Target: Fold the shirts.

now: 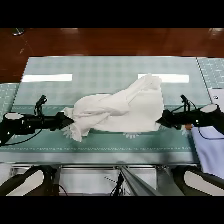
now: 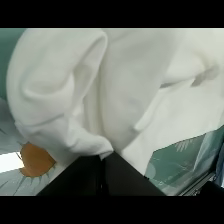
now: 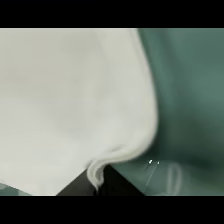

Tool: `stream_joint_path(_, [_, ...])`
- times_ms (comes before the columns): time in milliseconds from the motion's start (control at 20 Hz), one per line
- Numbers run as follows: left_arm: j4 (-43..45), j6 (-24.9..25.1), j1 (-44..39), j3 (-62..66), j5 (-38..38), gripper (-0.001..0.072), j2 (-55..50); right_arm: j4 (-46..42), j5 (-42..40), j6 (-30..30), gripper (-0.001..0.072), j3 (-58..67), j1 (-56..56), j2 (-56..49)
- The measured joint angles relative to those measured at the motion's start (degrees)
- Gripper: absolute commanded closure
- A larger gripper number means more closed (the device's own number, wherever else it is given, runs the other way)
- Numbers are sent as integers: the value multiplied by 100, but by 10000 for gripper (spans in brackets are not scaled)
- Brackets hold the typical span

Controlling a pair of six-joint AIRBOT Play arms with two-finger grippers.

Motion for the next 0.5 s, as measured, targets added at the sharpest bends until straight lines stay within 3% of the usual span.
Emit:
stream_joint_path(150, [-192, -2, 90, 409, -236, 687, 122, -164, 612, 4, 681, 1174, 310, -168])
stream_joint_path(300, [-1110, -7, 173, 1425, -313, 688, 470, -455, 1091, 365, 681, 3117, 402, -184])
stream_joint_path(500, [-2081, -17, 260, 3488, 297, 688, 986, -966, 1486, 966, 681, 6312, 437, -181])
